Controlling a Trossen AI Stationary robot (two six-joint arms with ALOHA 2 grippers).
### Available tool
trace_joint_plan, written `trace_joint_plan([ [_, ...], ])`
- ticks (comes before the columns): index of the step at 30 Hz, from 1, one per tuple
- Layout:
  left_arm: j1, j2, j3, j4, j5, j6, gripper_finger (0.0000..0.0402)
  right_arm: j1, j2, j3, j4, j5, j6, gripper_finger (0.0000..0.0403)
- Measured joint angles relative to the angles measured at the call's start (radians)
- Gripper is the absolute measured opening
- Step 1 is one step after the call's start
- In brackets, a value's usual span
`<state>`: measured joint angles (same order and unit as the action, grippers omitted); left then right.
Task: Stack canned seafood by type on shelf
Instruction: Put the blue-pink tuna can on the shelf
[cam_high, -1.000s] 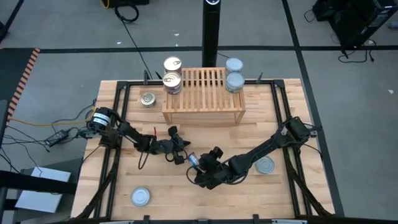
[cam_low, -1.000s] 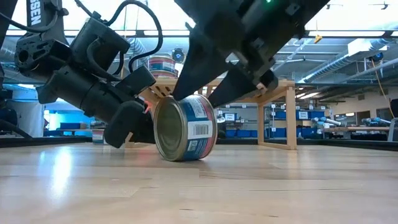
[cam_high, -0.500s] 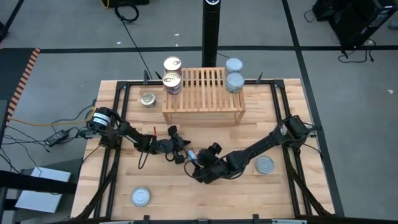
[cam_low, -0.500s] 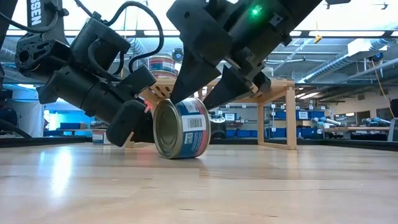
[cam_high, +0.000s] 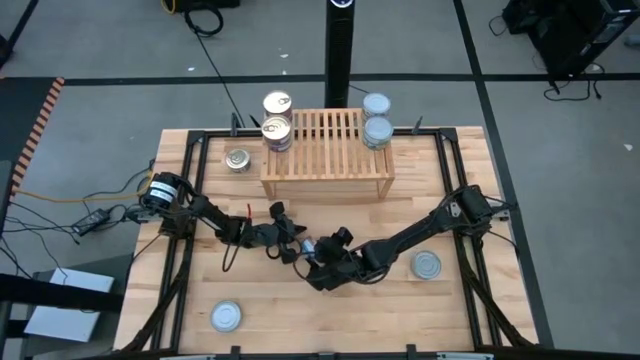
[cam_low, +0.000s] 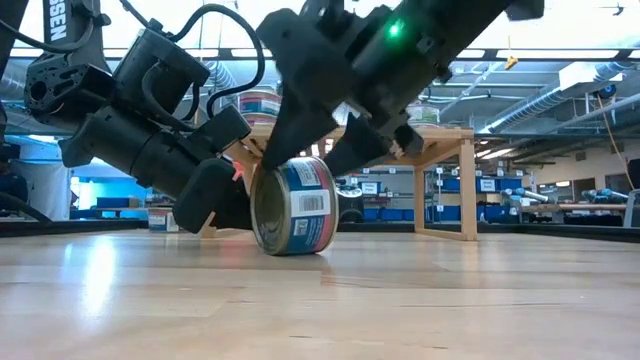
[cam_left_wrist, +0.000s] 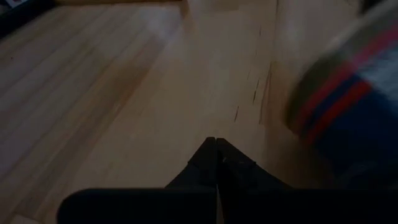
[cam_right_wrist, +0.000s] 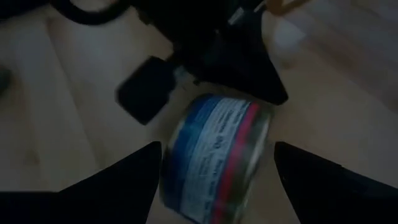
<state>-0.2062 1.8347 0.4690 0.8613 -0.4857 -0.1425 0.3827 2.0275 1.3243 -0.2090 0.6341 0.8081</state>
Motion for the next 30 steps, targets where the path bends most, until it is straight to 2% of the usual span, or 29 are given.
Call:
trace_joint_plan([
  [5,0.000,0.000,0.000,-0.004,0.000,0.000,0.0001,-0.012,0.050,0.000,0.000,-0.036,-0.002,0.0315],
  [14,-0.001,0.000,0.000,-0.020,0.000,-0.001,0.0001,-0.011,0.039,0.000,-0.011,-0.032,-0.031,0.0277],
  [23,-0.005,0.000,0.000,-0.023,0.000,-0.006,0.0001,-0.013,0.039,0.000,0.007,-0.021,-0.024,0.0280],
  [26,-0.005,0.000,0.000,-0.023,0.000,-0.015,0.0001,-0.013,0.039,0.000,0.006,-0.010,-0.024,0.0258],
  [30,-0.006,0.000,0.000,-0.022,0.000,-0.020,0.0001,-0.013,0.039,0.000,0.007,0.000,-0.029,0.0204],
])
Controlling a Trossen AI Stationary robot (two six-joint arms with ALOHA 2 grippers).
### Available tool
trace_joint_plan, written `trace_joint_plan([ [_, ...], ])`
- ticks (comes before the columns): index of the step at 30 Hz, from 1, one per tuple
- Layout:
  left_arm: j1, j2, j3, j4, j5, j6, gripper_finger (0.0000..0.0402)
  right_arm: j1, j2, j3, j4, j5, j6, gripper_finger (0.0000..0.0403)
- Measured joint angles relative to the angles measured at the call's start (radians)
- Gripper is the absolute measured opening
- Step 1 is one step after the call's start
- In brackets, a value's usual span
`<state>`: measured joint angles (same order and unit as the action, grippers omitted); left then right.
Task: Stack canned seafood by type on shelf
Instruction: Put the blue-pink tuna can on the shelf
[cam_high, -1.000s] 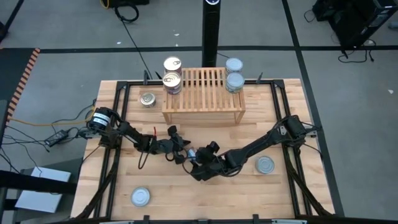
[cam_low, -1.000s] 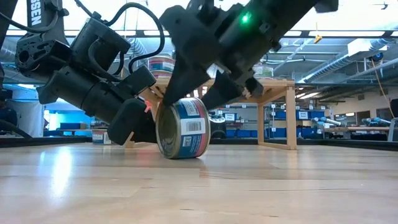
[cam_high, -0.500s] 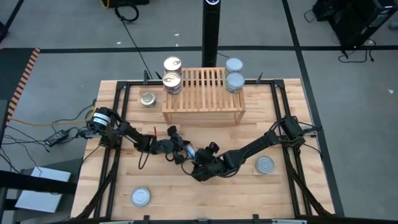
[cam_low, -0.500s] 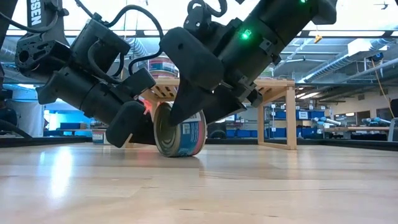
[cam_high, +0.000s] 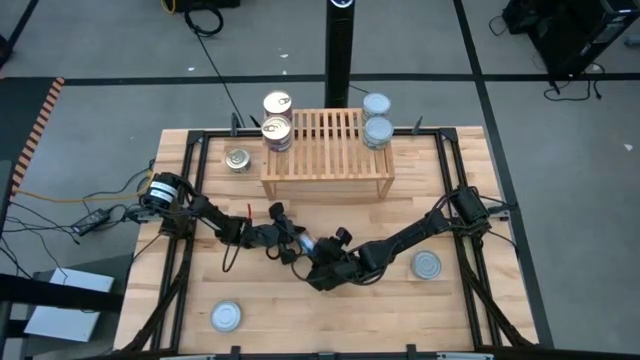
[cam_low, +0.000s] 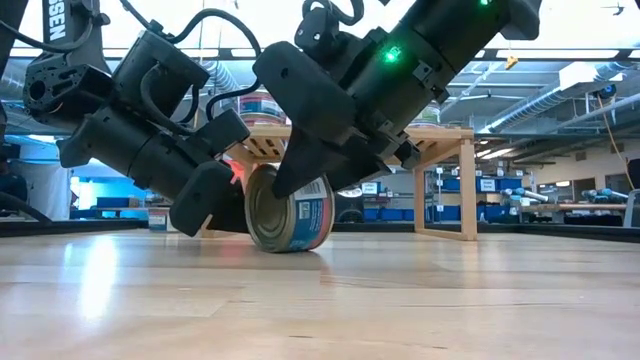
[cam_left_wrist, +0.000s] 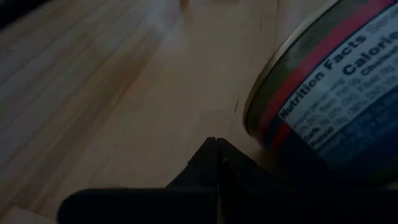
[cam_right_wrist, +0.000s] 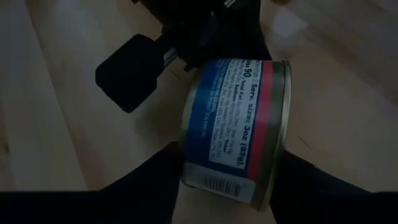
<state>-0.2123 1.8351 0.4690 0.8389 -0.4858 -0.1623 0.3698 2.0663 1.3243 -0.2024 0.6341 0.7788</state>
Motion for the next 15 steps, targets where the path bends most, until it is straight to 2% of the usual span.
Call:
trace_joint_plan([
  [2,0.000,0.000,0.000,0.000,0.000,0.000,0.0001,0.000,0.000,0.000,0.001,0.000,-0.015,0.0185],
  [9,-0.014,-0.004,0.000,0.004,0.001,-0.002,0.0001,0.000,0.000,0.000,0.001,-0.001,-0.088,0.0185],
  [15,-0.054,-0.107,-0.020,-0.004,-0.014,0.016,0.0001,0.016,-0.053,0.000,-0.043,-0.004,-0.206,0.0185],
])
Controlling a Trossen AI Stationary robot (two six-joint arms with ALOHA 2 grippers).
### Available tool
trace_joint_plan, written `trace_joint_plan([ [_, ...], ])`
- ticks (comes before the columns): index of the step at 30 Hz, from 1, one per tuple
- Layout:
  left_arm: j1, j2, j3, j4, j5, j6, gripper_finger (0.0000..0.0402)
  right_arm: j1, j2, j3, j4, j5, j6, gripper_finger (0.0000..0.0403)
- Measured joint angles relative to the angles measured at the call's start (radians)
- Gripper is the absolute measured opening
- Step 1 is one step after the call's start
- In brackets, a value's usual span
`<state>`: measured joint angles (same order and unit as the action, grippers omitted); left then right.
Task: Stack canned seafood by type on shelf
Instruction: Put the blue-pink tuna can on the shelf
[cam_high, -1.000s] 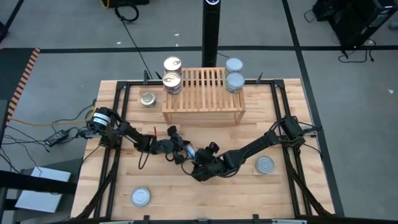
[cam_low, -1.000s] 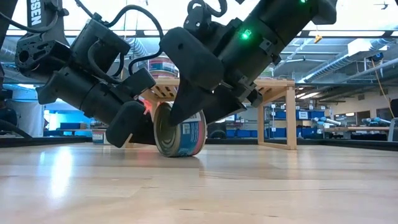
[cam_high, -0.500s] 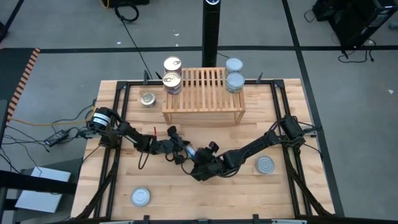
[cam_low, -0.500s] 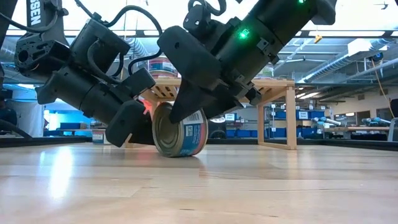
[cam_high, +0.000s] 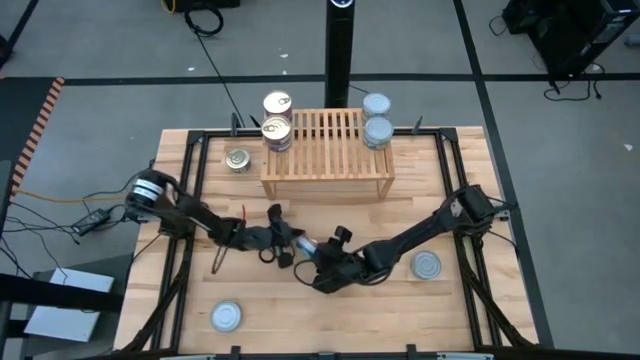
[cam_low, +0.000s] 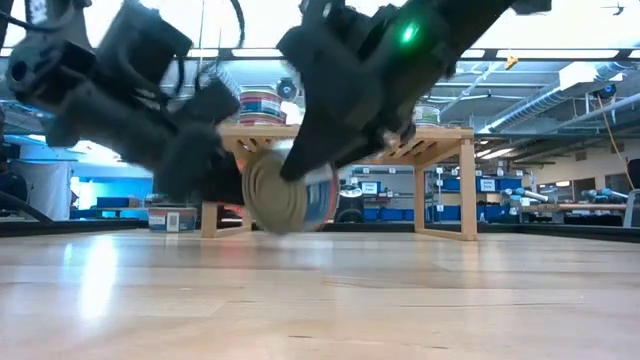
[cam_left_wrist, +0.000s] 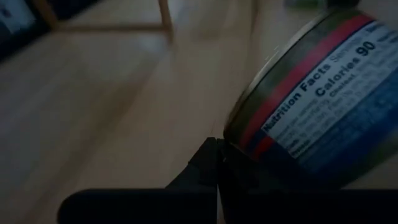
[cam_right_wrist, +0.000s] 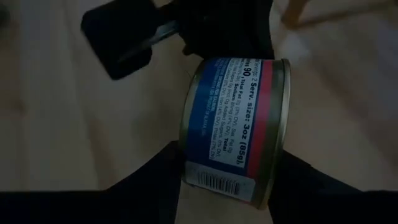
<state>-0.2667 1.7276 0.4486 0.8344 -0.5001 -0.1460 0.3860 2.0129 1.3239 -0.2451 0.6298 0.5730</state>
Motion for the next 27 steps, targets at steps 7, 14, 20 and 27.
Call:
trace_joint_plan([
  [7,-0.045,-0.149,-0.090,0.029,-0.019,-0.020,0.0001,0.019,-0.092,0.012,-0.082,0.039,-0.218,0.0185],
  [14,-0.101,-0.186,-0.178,0.200,0.131,-0.029,0.0001,0.013,-0.113,0.192,-0.337,0.188,-0.460,0.0185],
  [20,-0.147,-0.186,-0.195,0.255,0.204,-0.063,0.0001,-0.041,-0.113,0.307,-0.412,0.318,-0.785,0.0185],
  [27,-0.191,-0.186,-0.194,0.256,0.203,-0.095,0.0001,-0.195,-0.109,0.319,-0.380,0.380,-1.158,0.0185],
])
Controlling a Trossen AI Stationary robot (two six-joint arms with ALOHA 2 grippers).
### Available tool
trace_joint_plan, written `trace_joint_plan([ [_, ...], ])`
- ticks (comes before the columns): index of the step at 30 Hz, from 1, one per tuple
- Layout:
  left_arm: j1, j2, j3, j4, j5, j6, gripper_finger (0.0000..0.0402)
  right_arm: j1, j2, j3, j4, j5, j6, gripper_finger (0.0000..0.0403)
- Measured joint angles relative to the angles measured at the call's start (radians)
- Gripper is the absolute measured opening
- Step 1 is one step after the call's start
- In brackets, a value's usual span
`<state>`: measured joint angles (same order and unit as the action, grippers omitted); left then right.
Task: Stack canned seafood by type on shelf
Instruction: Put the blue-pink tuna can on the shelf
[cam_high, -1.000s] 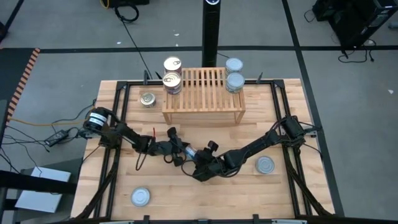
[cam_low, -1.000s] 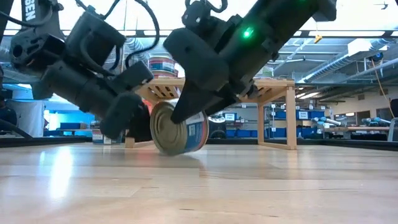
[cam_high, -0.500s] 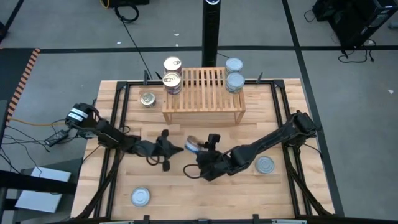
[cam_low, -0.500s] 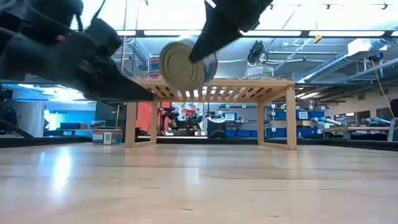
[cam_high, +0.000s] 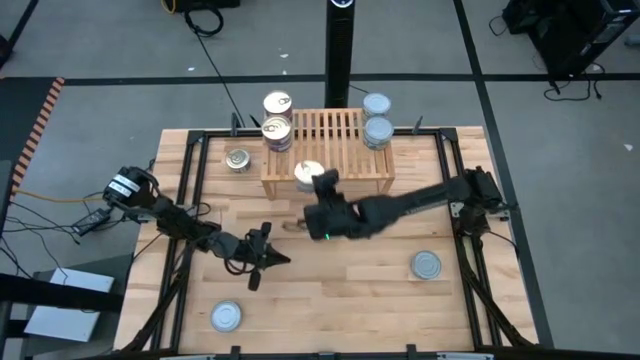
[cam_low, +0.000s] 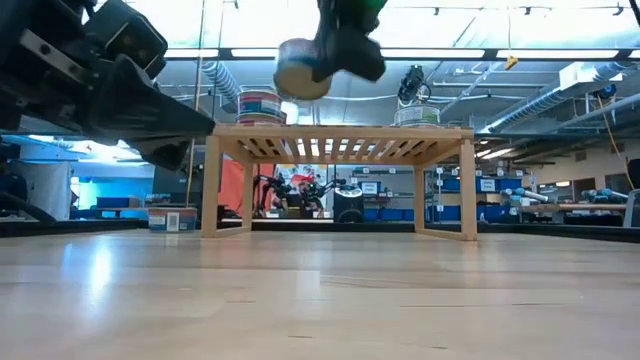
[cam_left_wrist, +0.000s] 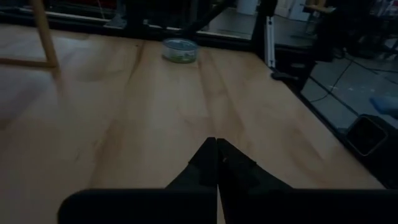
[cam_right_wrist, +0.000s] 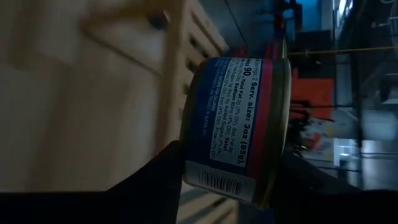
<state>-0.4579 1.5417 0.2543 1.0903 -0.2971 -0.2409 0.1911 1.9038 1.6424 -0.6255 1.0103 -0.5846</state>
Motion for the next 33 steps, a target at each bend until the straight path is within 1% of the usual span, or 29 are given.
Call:
trace_joint_plan([
  [2,-0.010,0.000,0.000,0.006,-0.002,0.000,0.0001,-0.050,0.003,0.000,0.015,-0.002,-0.079,0.0185],
  [8,-0.015,0.000,0.000,0.015,-0.015,0.000,0.0001,-0.190,0.007,0.000,0.103,-0.054,-0.279,0.0185],
  [11,-0.015,0.000,0.000,0.014,-0.019,0.008,0.0001,-0.251,0.007,0.000,0.149,-0.100,-0.332,0.0185],
  [18,-0.015,0.001,0.000,0.015,-0.019,0.023,0.0001,-0.351,0.008,-0.001,0.156,-0.248,-0.304,0.0185],
  [26,-0.015,0.001,0.000,0.015,-0.019,0.023,0.0001,-0.396,0.008,-0.002,0.183,-0.366,-0.300,0.0185],
  [29,-0.015,0.001,0.000,0.015,-0.019,0.023,0.0001,-0.407,0.009,-0.002,0.184,-0.388,-0.298,0.0203],
  [33,-0.015,0.001,0.000,0.015,-0.018,0.022,0.0001,-0.413,0.009,-0.002,0.188,-0.388,-0.276,0.0247],
])
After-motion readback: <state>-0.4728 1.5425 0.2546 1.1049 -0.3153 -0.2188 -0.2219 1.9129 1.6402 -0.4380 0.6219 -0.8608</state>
